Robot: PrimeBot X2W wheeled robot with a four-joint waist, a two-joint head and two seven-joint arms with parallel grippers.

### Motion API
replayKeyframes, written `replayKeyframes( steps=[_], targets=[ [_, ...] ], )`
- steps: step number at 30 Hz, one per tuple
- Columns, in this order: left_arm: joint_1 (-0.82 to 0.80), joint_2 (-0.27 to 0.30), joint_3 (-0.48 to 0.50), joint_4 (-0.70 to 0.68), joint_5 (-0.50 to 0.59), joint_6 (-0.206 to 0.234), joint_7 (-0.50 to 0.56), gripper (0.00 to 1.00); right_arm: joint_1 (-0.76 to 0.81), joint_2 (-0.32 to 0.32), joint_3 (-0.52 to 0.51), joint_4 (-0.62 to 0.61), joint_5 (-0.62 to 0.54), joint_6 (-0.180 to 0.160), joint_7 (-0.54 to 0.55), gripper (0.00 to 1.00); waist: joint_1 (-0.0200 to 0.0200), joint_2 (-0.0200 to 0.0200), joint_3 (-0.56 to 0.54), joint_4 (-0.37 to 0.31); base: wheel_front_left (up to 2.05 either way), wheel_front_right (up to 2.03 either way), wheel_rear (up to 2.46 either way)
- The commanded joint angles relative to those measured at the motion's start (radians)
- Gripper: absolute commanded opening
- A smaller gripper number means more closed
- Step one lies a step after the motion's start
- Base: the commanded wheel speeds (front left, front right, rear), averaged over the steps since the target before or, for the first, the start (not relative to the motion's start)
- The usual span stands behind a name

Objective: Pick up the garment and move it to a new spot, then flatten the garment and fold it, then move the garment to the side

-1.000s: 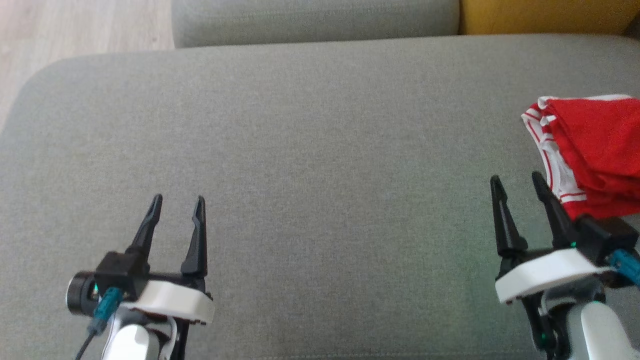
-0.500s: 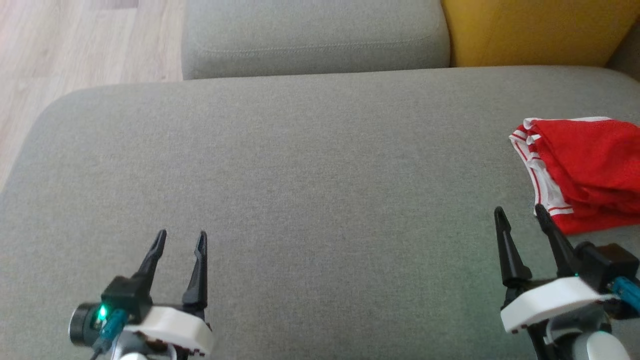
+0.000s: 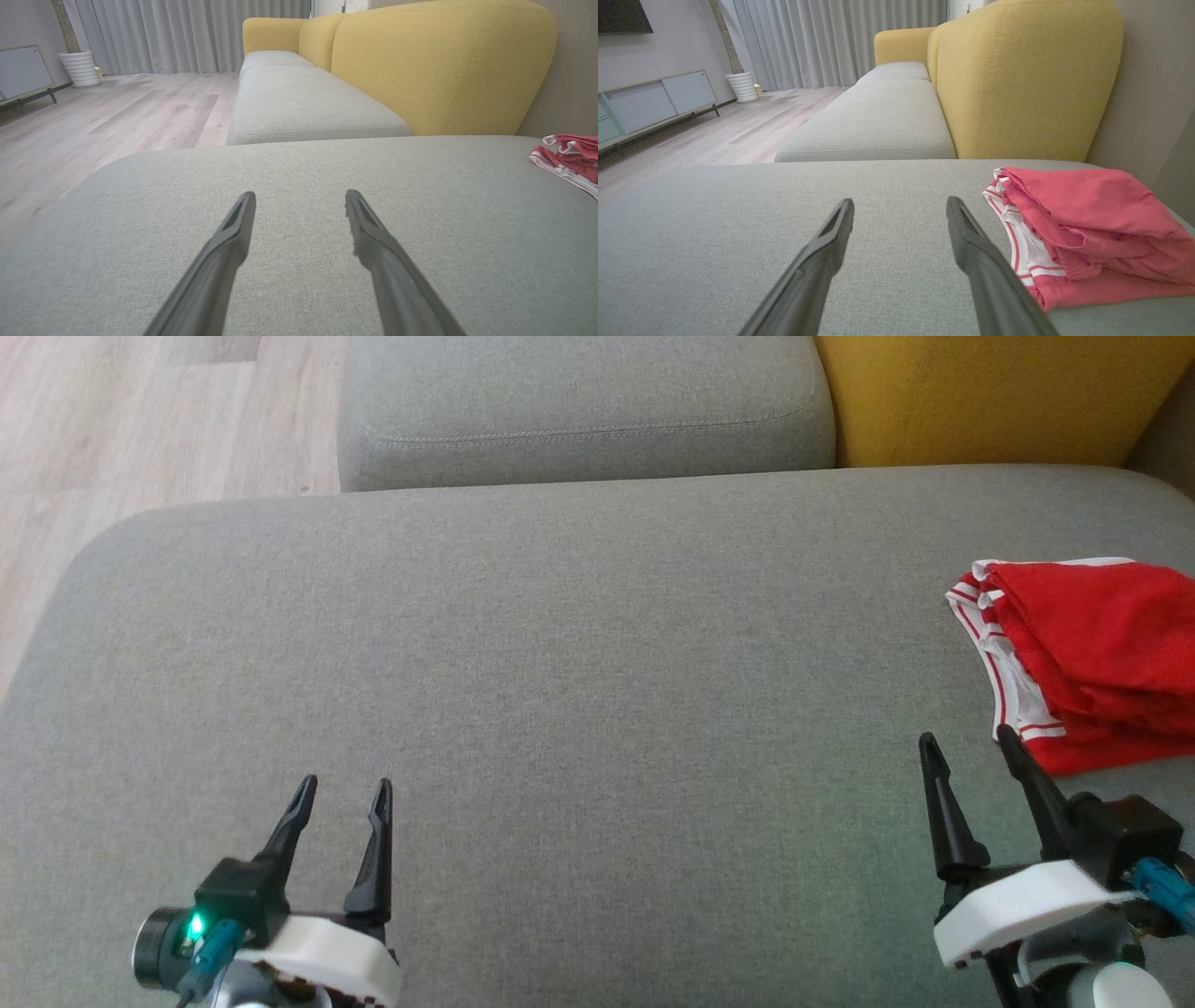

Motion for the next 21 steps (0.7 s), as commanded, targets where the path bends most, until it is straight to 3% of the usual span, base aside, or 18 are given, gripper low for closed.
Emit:
replayKeyframes(
  steps=[1,21],
  targets=[
    [-0.035,0.018,0.031,-0.033,-0.008,0.006,-0.001,1.00,-0.026,-0.004,0.024,-0.045,-0.015,-0.001,0.001,1.00,0.0001,-0.0001,-0.001,0.001,0.00,0.00,0.00],
    [-0.047,0.030,0.020,-0.030,-0.015,0.016,-0.006,1.00,-0.023,-0.004,0.015,-0.041,0.013,-0.001,-0.004,1.00,0.0001,-0.0001,-0.002,0.008,0.00,0.00,0.00]
  ],
)
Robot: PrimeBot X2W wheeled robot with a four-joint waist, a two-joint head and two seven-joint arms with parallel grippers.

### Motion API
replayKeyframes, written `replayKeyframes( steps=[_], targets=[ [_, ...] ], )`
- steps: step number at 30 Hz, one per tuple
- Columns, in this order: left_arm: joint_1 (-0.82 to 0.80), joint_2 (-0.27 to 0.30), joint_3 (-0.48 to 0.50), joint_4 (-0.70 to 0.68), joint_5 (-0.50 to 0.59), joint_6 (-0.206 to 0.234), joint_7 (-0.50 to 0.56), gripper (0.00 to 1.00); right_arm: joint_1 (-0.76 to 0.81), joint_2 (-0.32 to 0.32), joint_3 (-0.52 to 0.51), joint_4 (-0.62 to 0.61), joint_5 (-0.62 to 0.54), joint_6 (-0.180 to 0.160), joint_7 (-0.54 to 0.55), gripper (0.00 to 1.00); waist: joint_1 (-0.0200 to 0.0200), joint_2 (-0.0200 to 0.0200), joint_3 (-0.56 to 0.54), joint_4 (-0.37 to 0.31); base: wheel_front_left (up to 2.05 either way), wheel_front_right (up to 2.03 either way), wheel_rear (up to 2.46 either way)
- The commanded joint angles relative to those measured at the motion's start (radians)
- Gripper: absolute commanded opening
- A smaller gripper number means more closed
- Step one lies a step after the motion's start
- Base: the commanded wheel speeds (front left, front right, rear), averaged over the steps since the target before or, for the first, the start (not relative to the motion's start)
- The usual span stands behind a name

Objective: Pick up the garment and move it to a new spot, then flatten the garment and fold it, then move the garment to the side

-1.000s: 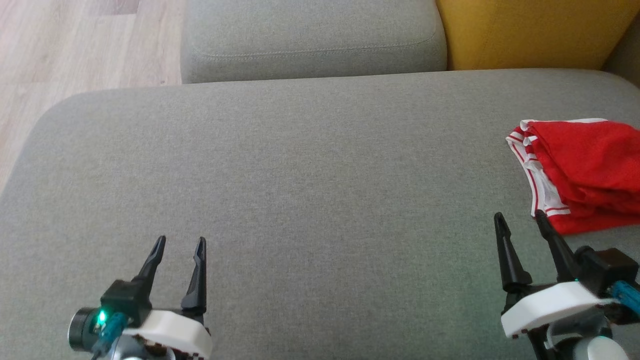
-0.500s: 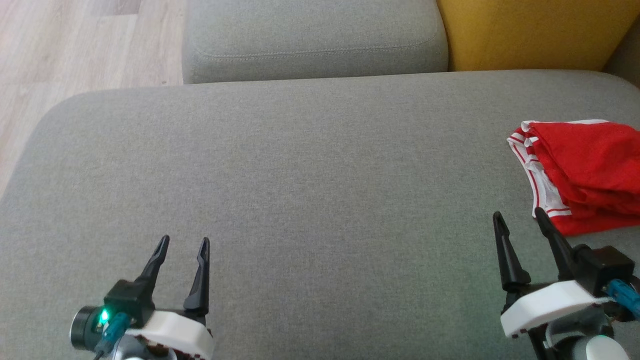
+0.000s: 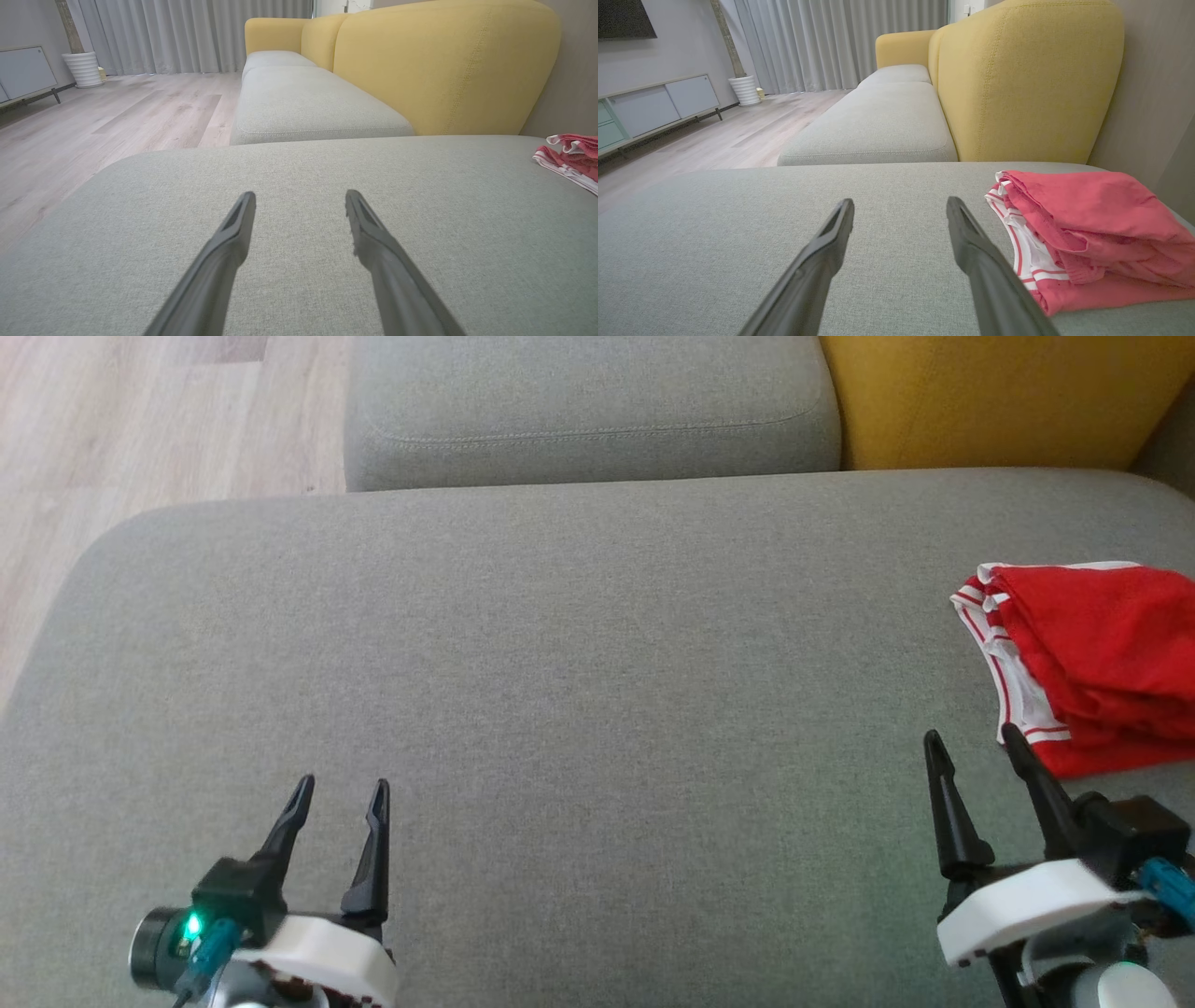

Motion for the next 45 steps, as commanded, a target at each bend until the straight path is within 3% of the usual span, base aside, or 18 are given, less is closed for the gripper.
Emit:
replayKeyframes(
  steps=[1,6,7,45],
  targets=[
    [-0.047,0.018,0.030,-0.030,-0.006,0.007,-0.006,1.00,-0.022,-0.004,0.018,-0.034,0.008,-0.001,-0.004,1.00,0.0000,-0.0001,0.000,0.001,0.00,0.00,0.00],
    [-0.051,0.018,0.025,-0.030,-0.014,0.005,-0.005,1.00,-0.019,-0.004,0.016,-0.033,0.012,-0.001,-0.003,1.00,0.0000,-0.0001,-0.002,0.003,0.00,0.00,0.00],
    [-0.001,0.001,-0.004,0.000,-0.008,-0.001,-0.001,0.00,0.000,0.000,-0.002,0.001,0.007,0.000,0.000,0.00,0.0000,-0.0001,-0.002,0.003,0.00,0.00,0.00],
    [-0.046,-0.032,0.082,0.070,-0.416,-0.050,0.083,0.00,-0.057,-0.018,-0.004,0.124,0.442,0.000,-0.012,0.00,0.0000,-0.0001,0.003,-0.006,0.00,0.00,0.00]
  ],
)
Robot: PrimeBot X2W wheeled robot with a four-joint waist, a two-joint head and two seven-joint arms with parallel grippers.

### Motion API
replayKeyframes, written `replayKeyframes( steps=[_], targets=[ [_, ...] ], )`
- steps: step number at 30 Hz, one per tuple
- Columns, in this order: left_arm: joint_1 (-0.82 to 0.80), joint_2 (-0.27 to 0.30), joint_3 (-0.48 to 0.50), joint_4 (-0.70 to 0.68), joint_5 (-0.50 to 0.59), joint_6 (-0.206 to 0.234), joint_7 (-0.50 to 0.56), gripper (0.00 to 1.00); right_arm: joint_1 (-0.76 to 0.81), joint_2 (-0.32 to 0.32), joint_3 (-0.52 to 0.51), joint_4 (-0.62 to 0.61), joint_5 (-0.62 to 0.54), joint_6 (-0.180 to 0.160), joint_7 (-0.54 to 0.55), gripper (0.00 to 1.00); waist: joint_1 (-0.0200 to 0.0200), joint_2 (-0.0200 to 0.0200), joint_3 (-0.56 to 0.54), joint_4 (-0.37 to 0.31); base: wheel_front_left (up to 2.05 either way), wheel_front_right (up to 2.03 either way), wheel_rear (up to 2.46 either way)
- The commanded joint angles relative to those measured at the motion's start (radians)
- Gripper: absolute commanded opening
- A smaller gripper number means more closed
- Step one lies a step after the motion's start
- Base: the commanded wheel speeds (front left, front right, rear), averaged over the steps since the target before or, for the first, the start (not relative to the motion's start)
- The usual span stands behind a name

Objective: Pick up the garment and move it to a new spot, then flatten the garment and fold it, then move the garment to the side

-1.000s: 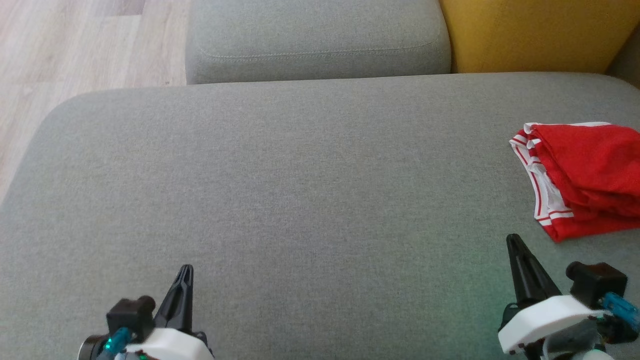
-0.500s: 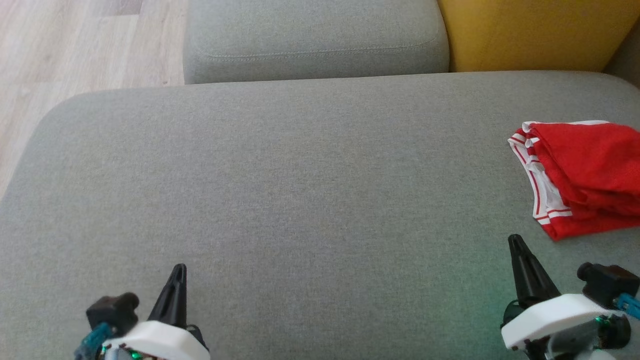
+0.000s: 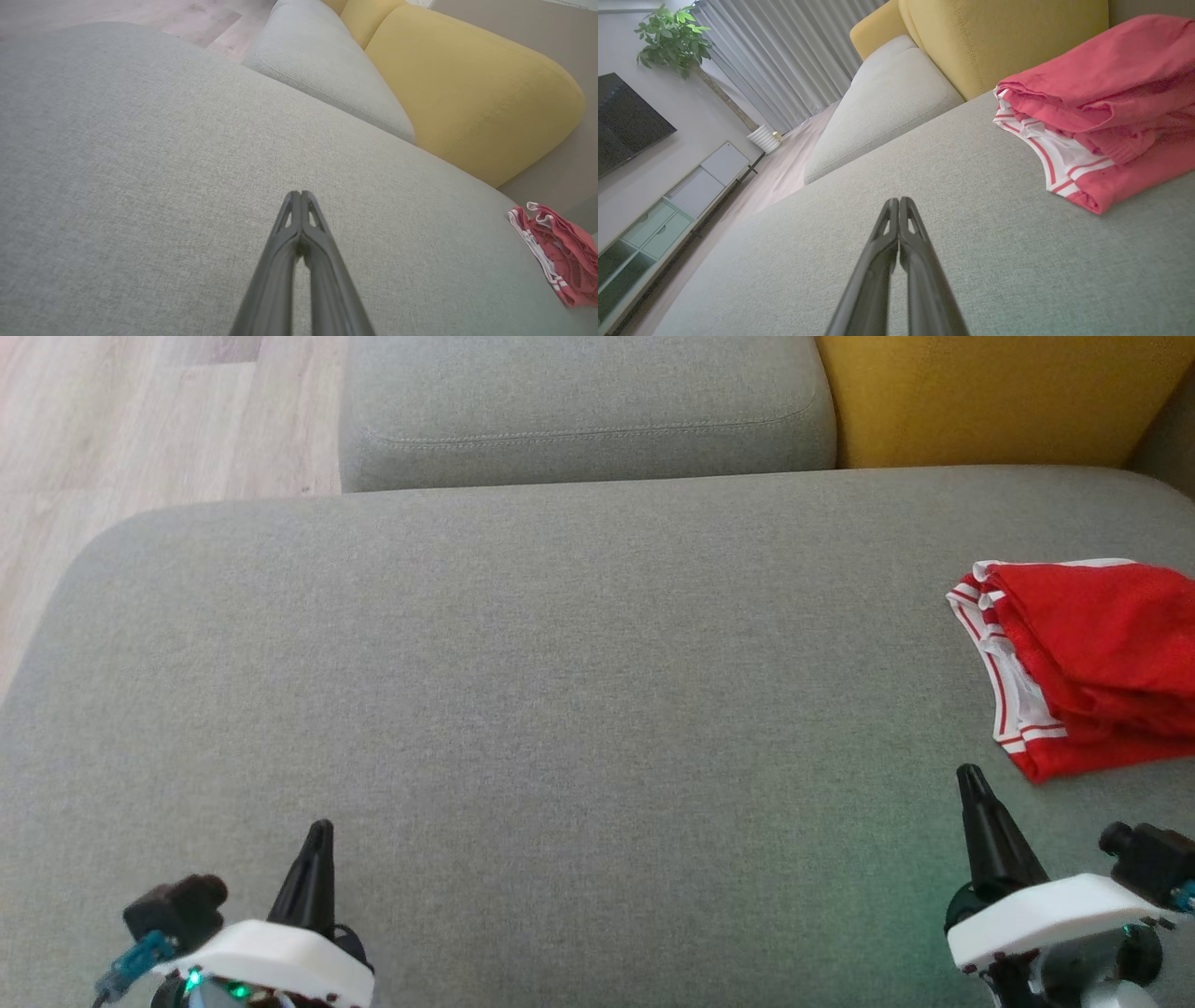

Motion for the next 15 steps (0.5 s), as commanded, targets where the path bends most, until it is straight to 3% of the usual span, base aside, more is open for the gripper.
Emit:
replayKeyframes(
  steps=[1,15],
  targets=[
    [-0.059,0.004,0.027,-0.025,-0.032,-0.006,0.006,0.00,-0.051,-0.017,-0.002,-0.023,0.037,0.000,-0.010,0.00,0.0000,-0.0001,0.000,0.000,0.00,0.00,0.00],
    [-0.081,-0.006,0.063,-0.015,-0.192,-0.026,0.041,0.00,-0.076,-0.021,-0.009,0.009,0.206,0.000,-0.011,0.00,0.0000,-0.0001,0.002,-0.004,0.00,0.00,0.00]
  ],
)
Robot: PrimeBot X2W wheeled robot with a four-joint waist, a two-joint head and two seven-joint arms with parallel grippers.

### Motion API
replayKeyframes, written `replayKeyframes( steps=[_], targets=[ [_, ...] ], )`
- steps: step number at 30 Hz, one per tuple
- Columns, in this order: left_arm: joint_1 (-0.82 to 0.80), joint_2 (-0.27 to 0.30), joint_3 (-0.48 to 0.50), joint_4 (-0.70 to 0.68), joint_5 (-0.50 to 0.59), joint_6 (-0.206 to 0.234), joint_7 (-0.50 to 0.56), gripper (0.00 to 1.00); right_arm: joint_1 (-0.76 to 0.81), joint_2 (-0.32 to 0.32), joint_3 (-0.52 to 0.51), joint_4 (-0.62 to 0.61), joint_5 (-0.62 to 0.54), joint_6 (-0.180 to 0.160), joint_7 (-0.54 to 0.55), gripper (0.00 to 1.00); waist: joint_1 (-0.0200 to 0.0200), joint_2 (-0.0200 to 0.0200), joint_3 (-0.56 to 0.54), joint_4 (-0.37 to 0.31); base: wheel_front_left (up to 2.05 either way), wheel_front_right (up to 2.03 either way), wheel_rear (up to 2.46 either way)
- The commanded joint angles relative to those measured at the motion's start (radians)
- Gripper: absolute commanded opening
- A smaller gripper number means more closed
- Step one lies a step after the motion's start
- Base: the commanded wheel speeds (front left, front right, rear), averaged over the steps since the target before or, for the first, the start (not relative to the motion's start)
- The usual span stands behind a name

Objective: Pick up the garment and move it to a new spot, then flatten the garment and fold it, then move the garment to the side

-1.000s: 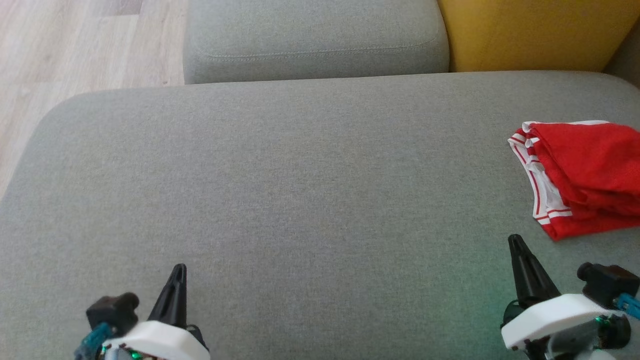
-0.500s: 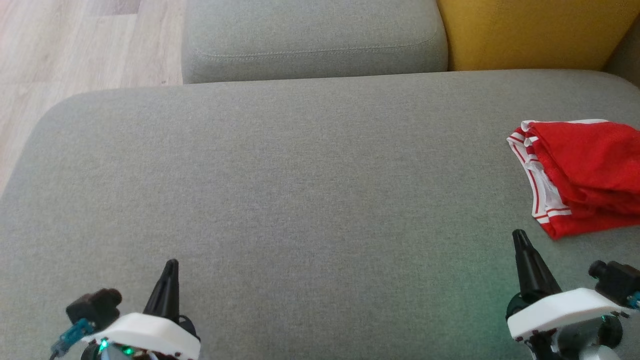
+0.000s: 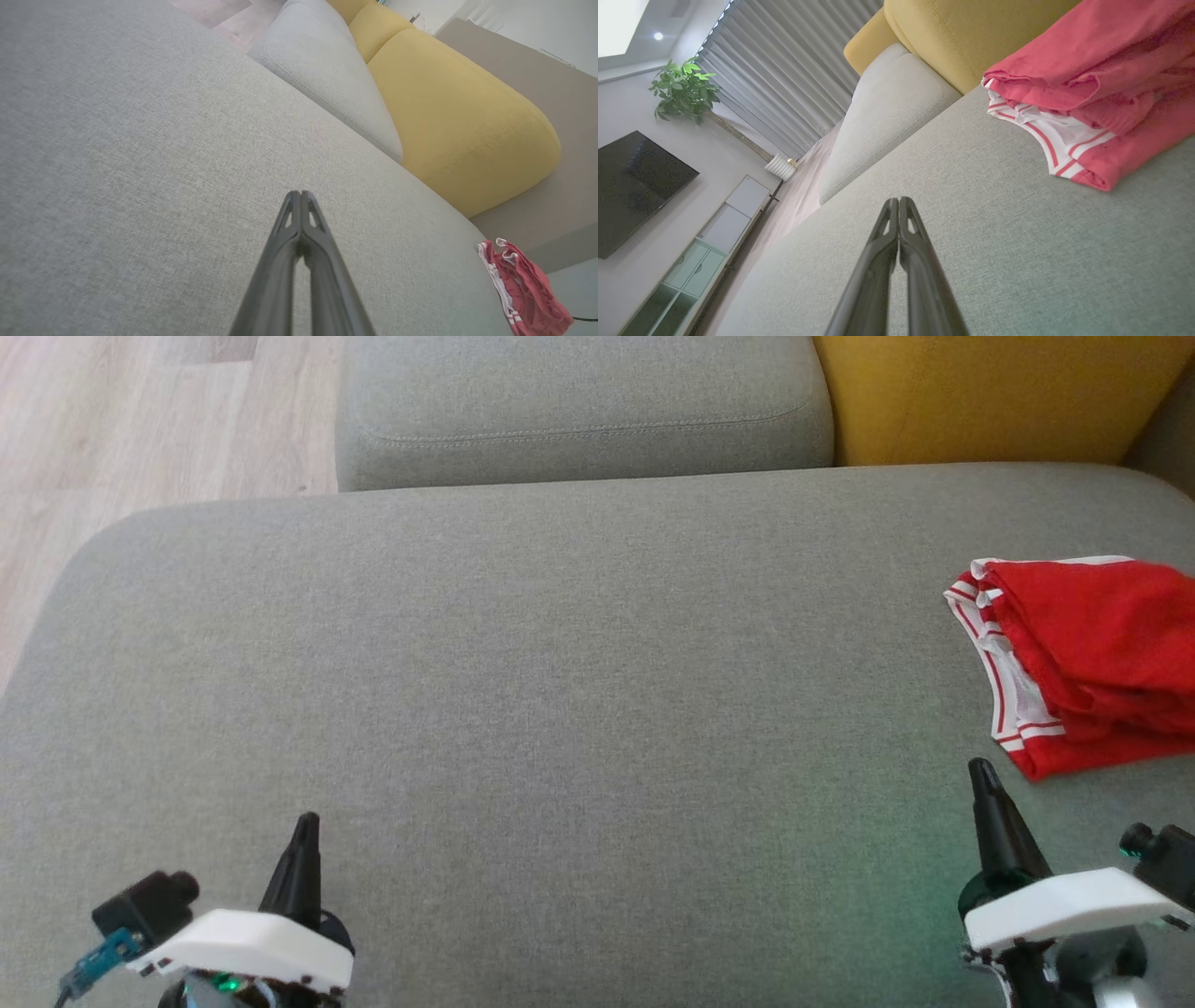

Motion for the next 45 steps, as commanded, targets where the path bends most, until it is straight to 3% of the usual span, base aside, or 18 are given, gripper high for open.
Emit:
replayKeyframes(
  steps=[1,45],
  targets=[
    [-0.062,0.003,0.028,-0.027,-0.033,-0.009,0.008,0.00,-0.055,-0.020,0.000,-0.025,0.037,0.000,-0.011,0.00,0.0000,0.0000,0.000,0.000,0.00,0.00,0.00],
    [-0.130,-0.031,0.143,0.005,-0.519,-0.069,0.117,0.00,-0.133,-0.024,-0.031,0.072,0.547,-0.001,-0.005,0.00,0.0000,0.0000,0.007,-0.012,0.00,0.00,0.00]
  ],
)
